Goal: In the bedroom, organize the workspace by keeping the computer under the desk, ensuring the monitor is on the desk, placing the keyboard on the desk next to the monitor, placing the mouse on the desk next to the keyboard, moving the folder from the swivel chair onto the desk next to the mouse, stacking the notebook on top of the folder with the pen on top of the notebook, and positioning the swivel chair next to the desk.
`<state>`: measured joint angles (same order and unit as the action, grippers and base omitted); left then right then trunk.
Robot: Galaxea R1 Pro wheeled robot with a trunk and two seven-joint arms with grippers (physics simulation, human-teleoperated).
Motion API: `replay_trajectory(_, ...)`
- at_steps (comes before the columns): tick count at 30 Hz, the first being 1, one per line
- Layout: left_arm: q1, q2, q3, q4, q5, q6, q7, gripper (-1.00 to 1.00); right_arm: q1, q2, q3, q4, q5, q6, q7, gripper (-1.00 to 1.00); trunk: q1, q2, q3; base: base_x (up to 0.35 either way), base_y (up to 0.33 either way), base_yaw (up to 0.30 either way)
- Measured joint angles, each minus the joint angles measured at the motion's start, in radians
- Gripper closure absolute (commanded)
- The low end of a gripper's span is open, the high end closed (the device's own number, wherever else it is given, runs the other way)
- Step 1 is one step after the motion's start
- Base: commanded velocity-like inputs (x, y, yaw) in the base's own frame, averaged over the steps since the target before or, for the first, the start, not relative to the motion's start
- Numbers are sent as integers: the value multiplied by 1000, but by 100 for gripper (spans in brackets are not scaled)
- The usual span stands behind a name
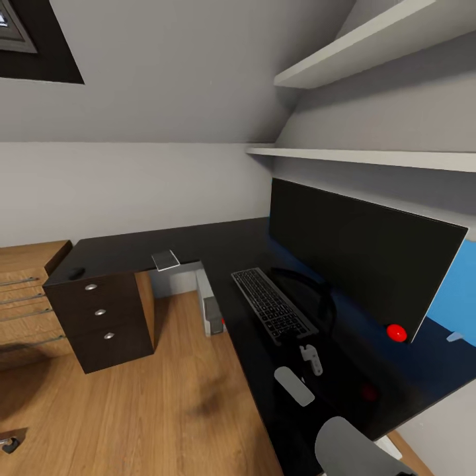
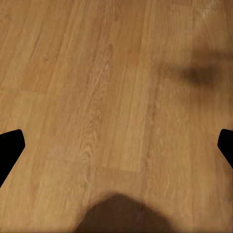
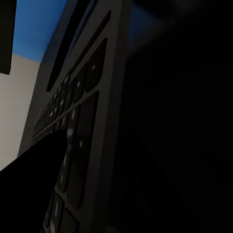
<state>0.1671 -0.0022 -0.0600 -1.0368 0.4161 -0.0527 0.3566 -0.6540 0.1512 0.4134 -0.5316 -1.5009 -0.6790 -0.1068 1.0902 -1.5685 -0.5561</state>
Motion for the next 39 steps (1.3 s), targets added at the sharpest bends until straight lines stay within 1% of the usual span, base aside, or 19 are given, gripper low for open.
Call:
replay_trajectory(33,0,-1,-1,3,-2,0,-4,-100,0,0,3,-3,2,1,-8,100,0,0,0,7,0,0)
replay_trajectory(34,0,-1,-1,3,-2,0,-4,-100,0,0,3,-3,2,1,-8,-100,0,0,0,0,0,0)
replay_trajectory(38,0,-1,-1,3,-2,0,-4,-100,0,0,3,-4,17,2,-8,-100,0,0,0,0,0,0)
replay_trajectory(39,0,-1,-2,3,-2,0,-4,-100,0,0,4,-4,33,2,-7,-100,0,0,0,0,0,0)
